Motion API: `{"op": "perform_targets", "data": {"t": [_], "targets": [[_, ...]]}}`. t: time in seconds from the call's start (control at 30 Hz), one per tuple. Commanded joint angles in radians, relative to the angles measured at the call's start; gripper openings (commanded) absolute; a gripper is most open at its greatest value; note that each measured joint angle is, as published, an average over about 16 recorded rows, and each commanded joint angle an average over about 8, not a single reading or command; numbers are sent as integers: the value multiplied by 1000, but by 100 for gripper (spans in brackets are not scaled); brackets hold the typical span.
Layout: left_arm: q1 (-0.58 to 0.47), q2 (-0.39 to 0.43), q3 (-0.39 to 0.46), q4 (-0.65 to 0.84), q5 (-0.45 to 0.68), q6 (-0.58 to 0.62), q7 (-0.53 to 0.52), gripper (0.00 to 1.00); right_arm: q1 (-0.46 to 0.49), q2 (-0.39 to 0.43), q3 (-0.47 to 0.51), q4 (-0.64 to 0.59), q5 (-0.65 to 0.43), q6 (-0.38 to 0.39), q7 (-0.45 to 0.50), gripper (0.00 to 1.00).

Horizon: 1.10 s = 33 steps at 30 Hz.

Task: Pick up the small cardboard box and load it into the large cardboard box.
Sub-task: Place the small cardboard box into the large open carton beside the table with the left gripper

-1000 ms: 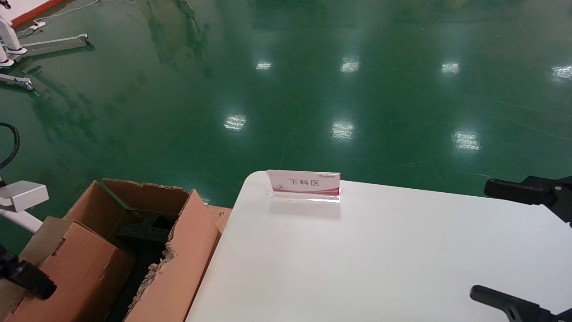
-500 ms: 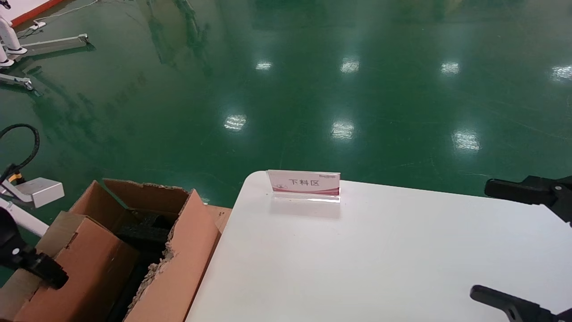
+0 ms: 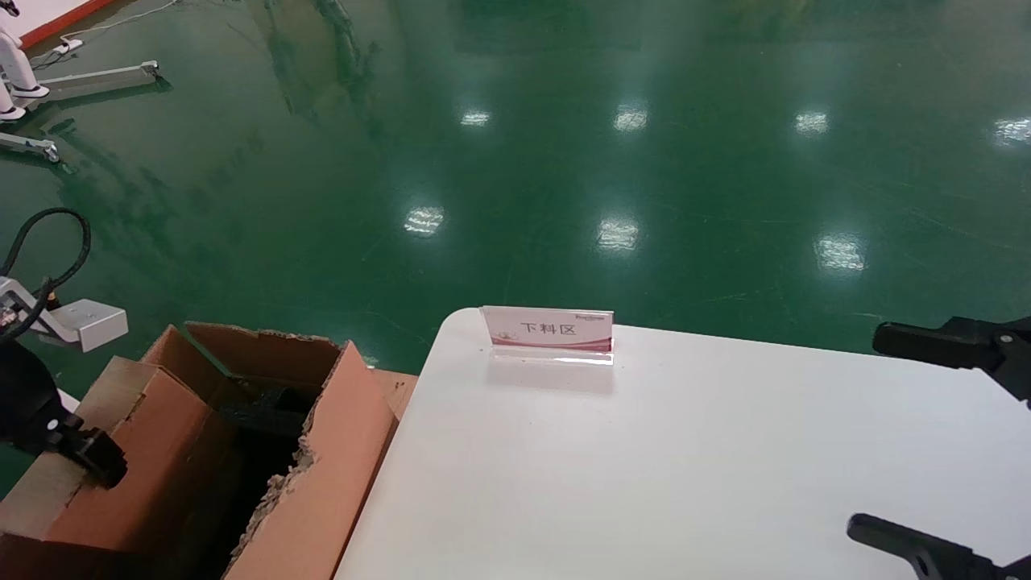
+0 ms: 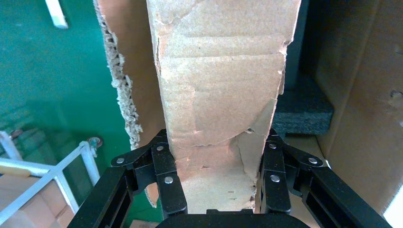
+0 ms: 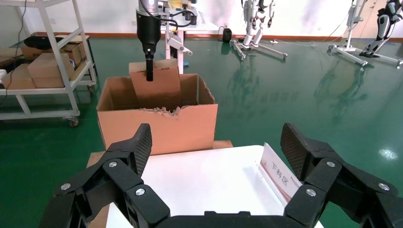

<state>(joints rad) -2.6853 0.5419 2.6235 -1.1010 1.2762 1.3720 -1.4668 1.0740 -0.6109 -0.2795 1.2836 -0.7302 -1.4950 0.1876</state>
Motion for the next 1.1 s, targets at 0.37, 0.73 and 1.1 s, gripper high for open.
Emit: {"op": "perform_targets", "data": {"t": [0.37, 0.73, 1.1], "targets": [[64, 37, 1, 13, 23, -19, -71, 0, 0, 0, 0, 0, 0, 0, 0, 100], [125, 67, 5, 21, 45, -43, -129, 0, 0, 0, 0, 0, 0, 0, 0, 100], [215, 90, 4, 37, 62, -91, -185, 0, 0, 0, 0, 0, 0, 0, 0, 100]]}}
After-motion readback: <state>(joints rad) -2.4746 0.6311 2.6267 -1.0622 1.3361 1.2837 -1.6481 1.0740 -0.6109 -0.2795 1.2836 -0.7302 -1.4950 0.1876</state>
